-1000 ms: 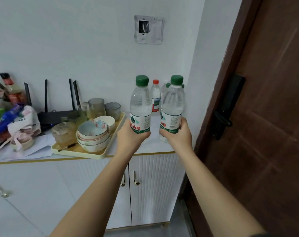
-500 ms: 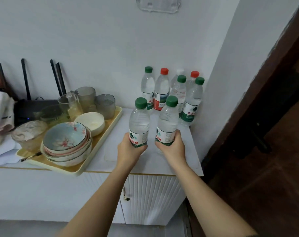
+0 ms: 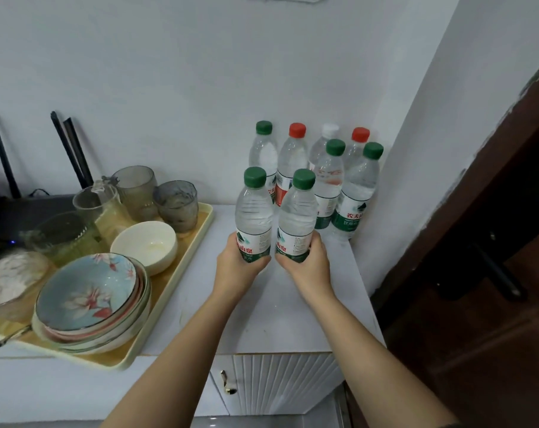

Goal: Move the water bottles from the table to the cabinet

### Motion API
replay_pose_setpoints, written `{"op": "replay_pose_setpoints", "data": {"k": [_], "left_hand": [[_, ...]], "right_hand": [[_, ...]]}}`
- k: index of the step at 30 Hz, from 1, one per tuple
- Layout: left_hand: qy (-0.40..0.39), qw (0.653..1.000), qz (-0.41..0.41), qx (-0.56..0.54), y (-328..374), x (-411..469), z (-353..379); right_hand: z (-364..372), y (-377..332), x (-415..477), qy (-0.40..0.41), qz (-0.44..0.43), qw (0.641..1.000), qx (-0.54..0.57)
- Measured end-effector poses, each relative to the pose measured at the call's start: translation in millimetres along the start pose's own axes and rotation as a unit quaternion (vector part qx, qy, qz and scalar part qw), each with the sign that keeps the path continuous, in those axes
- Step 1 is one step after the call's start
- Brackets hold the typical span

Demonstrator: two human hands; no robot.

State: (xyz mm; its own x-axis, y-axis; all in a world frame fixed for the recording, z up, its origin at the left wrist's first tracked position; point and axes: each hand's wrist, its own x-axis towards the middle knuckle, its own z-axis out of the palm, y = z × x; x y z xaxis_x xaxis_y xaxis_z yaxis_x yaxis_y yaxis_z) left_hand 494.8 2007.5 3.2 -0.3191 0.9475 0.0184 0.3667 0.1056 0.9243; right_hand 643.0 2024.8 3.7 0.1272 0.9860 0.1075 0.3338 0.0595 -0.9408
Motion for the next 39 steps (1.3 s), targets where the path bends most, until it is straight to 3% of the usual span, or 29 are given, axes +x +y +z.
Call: {"op": "replay_pose_setpoints", "data": {"k": [8,15,25,35,37,39], "left_hand": [[0.016,1.000,0.012,-0.021,-0.3,24.2,10.6],[0.047,0.996,0.034,0.065,5.5,51.4,18.2],[0.061,0.997,0.033,0.041,18.5,78.1,30.0],[0.026,0.998,0.040,0.047,20.1,68.4,26.6],[0.009,0.994,0.027,0.105,15.8,55.4,24.7],[-0.007,0.970,0.032,0.241,13.2,38.2,24.5]], "right_hand": [[9.4,1.9,20.0,0.050,-0.003,0.999,-0.019],[20.2,2.4,41.0,0.118,-0.020,0.991,-0.053],[30.4,0.0,60.8,0.167,-0.003,0.982,-0.085],[24.1,1.6,53.9,0.122,-0.005,0.981,-0.149],[11.4,5.1,45.4,0.081,-0.016,0.971,-0.223],[-2.8,7.3,36.6,0.040,-0.030,0.947,-0.317]]}}
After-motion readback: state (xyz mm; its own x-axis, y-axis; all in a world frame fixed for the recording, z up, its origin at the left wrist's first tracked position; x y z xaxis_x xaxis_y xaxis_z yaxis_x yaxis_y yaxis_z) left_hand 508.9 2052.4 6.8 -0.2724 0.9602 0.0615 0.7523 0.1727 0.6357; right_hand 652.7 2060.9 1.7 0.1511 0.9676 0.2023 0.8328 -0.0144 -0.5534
